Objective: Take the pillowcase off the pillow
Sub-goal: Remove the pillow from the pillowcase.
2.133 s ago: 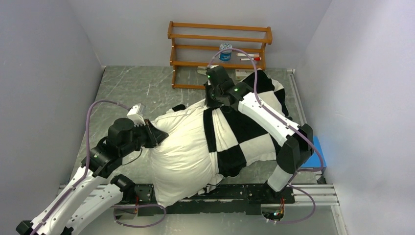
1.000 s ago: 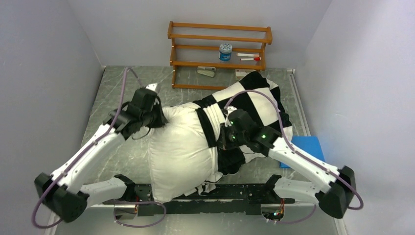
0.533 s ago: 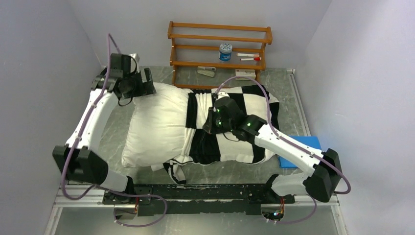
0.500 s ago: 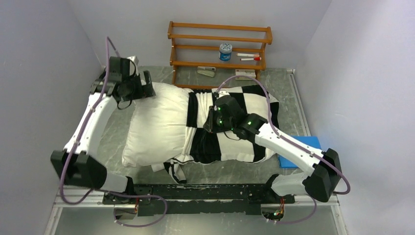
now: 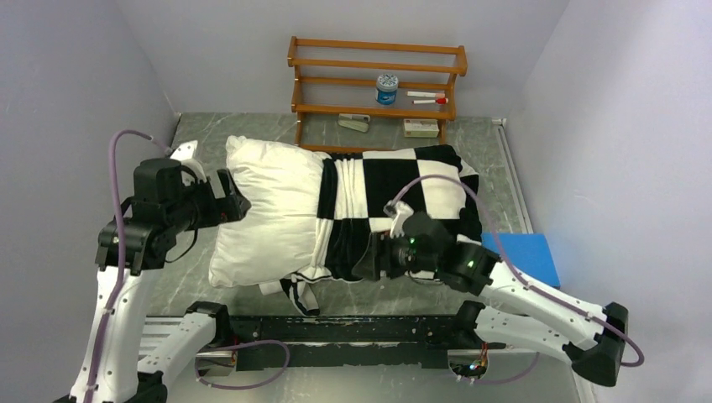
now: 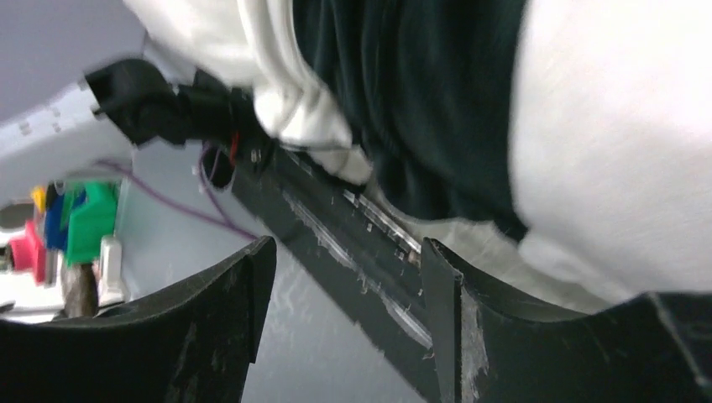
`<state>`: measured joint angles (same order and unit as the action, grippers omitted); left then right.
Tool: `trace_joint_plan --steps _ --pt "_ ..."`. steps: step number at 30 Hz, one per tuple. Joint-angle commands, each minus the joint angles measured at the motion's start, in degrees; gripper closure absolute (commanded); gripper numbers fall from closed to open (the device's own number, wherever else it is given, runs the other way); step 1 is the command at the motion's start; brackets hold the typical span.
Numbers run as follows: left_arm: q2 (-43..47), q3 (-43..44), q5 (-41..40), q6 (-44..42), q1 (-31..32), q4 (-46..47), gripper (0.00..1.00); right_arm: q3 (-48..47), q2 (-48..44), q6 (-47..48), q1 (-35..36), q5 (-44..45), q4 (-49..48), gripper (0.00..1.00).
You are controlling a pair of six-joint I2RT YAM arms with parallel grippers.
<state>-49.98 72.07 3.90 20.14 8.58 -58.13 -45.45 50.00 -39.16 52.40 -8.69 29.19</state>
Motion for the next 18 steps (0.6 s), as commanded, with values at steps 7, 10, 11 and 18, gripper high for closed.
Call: trace_joint_plan --steps 7,10,11,18 --pt "10.0 -8.9 24.8 4.5 0.1 -6.0 0.02 11.0 7.5 -22.8 23.7 20.9 -22.9 0.32" --pt "15.0 -16.8 31.3 11.4 0.1 -1.9 0.02 13.5 11.2 -25.9 25.4 25.3 -33.9 0.31" --pt "16.5 -18.8 32.1 13.2 0.1 -1.0 0.02 13.9 12.2 -26.9 25.4 26.5 -36.7 0.3" --pt "23.5 -23.8 35.1 17.8 0.1 -1.4 0.02 16.2 21.8 -35.4 24.4 34.9 -50.0 0.25"
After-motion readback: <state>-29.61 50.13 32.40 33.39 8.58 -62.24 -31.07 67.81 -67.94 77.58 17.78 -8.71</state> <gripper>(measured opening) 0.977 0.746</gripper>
